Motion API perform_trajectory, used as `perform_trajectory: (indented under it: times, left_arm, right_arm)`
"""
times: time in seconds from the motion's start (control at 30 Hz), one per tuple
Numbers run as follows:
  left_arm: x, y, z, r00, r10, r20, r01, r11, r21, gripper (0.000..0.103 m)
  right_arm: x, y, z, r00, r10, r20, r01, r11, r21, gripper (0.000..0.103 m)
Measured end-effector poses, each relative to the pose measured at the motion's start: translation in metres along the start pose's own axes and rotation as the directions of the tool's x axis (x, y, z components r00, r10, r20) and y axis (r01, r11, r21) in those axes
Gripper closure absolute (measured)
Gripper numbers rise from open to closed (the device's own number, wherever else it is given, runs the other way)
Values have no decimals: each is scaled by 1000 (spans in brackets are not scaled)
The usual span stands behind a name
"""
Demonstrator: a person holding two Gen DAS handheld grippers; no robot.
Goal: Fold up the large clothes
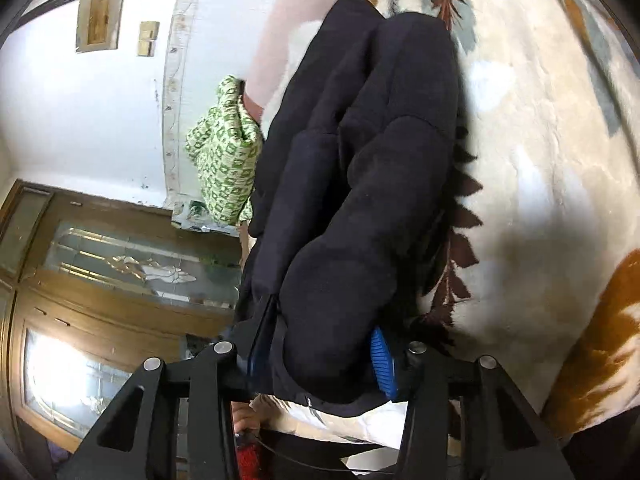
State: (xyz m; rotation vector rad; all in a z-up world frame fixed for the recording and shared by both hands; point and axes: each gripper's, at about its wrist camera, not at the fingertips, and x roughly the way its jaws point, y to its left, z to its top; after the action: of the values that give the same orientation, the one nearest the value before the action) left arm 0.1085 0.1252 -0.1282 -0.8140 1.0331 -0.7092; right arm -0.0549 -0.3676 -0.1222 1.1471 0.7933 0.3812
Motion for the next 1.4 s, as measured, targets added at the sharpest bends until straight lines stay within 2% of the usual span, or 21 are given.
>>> perform_trajectory:
  times: [0.07, 0.1, 0.17, 0.3, 0.43, 0.5, 0.53, 0.57, 0.6, 0.63, 0.67, 0.73, 0.9, 1.0, 1.1, 1.17, 1.2, 1.3, 1.4]
  left_arm:
    - [0, 11, 5, 999, -42, -13, 41, 997, -58, 17]
    - [5, 15, 7, 999, -30, -26, 28, 996, -81, 17]
    - [15, 15, 9, 999, 17, -46, -21, 996, -83, 17]
    - [26, -5, -1, 992, 113, -57, -111, 993, 37, 13]
    - [36, -21, -18, 977, 214, -8, -211, 970, 120, 12]
    - [41, -29, -29, 962, 271, 18, -271, 950, 156, 12]
    - [43, -33, -35, 951, 309, 28, -309, 935, 174, 17]
    - [44, -39, -38, 923, 382, 43, -383, 904, 189, 43]
    - [45, -43, -38, 900, 433, 44, -433, 879, 199, 55]
    - [43, -50, -36, 890, 454, 37, -451, 867, 211, 70]
    - [38, -58, -31, 891, 452, 47, -451, 866, 215, 78]
    - [26, -82, -21, 891, 446, 83, -452, 862, 228, 83]
    - [-2, -134, -17, 894, 414, 170, -446, 851, 277, 88]
    - [-15, -133, -34, 905, 389, 170, -423, 858, 291, 88]
    - [-24, -105, -59, 897, 417, 147, -442, 854, 274, 88]
    - [-18, -85, -71, 877, 462, 135, -481, 838, 257, 88]
    - [-15, -73, -75, 874, 471, 120, -486, 840, 241, 88]
    - [-16, -56, -75, 880, 464, 96, -474, 856, 206, 88]
    - [-22, -72, -65, 885, 447, 132, -466, 854, 232, 88]
  right_arm:
    - [5, -5, 1, 998, -64, -24, 64, 998, 1, 51]
    - [10, -9, 0, 992, -118, -36, 118, 993, 3, 49]
    - [17, -9, -5, 985, -166, -47, 166, 986, -2, 45]
    - [25, 4, -14, 980, -200, -11, 199, 978, -61, 41]
    - [31, -3, -14, 984, -172, 33, 173, 985, -2, 42]
    - [28, -3, -17, 981, -183, 62, 184, 983, -5, 46]
    - [28, -1, -20, 976, -203, 74, 205, 979, -16, 56]
    - [29, 2, -23, 966, -245, 81, 248, 968, -34, 70]
    - [31, 5, -23, 954, -288, 82, 293, 954, -60, 74]
    - [27, 4, -22, 953, -292, 78, 297, 952, -68, 81]
    - [25, 6, -20, 957, -282, 73, 287, 956, -64, 91]
    - [16, 14, -13, 970, -231, 78, 236, 969, -70, 92]
    - [-30, 69, -5, 986, -64, 153, 90, 981, -171, 94]
    - [-58, 89, -14, 985, -16, 174, 58, 968, -244, 94]
    - [-72, 74, -36, 990, -13, 140, 50, 964, -263, 95]
    - [-77, 54, -47, 989, -70, 128, 100, 964, -246, 95]
    - [-78, 40, -52, 985, -120, 128, 147, 961, -235, 96]
    - [-79, 10, -51, 987, -122, 103, 138, 978, -160, 96]
    - [-78, 27, -47, 986, -122, 113, 143, 967, -208, 96]
